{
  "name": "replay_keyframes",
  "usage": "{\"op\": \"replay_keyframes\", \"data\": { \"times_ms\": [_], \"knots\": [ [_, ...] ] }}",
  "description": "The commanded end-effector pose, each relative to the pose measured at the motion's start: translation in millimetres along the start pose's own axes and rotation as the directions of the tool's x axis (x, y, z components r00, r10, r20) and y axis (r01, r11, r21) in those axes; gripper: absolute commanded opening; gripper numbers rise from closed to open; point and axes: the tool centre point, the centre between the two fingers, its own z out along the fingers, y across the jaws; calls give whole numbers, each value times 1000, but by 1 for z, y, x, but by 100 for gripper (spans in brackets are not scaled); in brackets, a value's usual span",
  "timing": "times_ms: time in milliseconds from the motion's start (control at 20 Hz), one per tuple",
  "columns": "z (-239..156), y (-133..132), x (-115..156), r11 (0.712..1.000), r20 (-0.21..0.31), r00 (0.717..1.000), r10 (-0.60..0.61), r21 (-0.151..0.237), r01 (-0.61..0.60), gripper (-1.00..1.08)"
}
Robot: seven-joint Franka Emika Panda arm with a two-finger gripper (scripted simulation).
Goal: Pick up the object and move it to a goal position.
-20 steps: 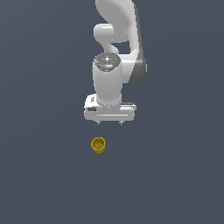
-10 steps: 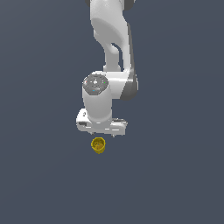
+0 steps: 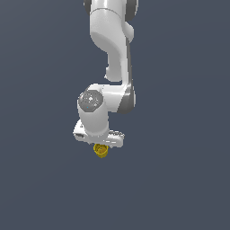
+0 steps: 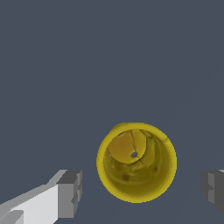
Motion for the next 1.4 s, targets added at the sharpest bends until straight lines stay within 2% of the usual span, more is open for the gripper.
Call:
{"op": "replay_keyframes", "data": {
  "times_ms": [0,300,750,1000,1050,1350],
  "knots": [
    [2,1,2,1000,0,1000,4,0,-4,100],
    [9,1,1,1000,0,1000,3,0,-3,100],
    [50,1,1,1000,0,1000,5,0,-5,100],
    [53,1,2,1000,0,1000,5,0,-5,100],
    [53,1,2,1000,0,1000,5,0,-5,-100],
    [53,1,2,1000,0,1000,5,0,-5,-100]
  ]
}}
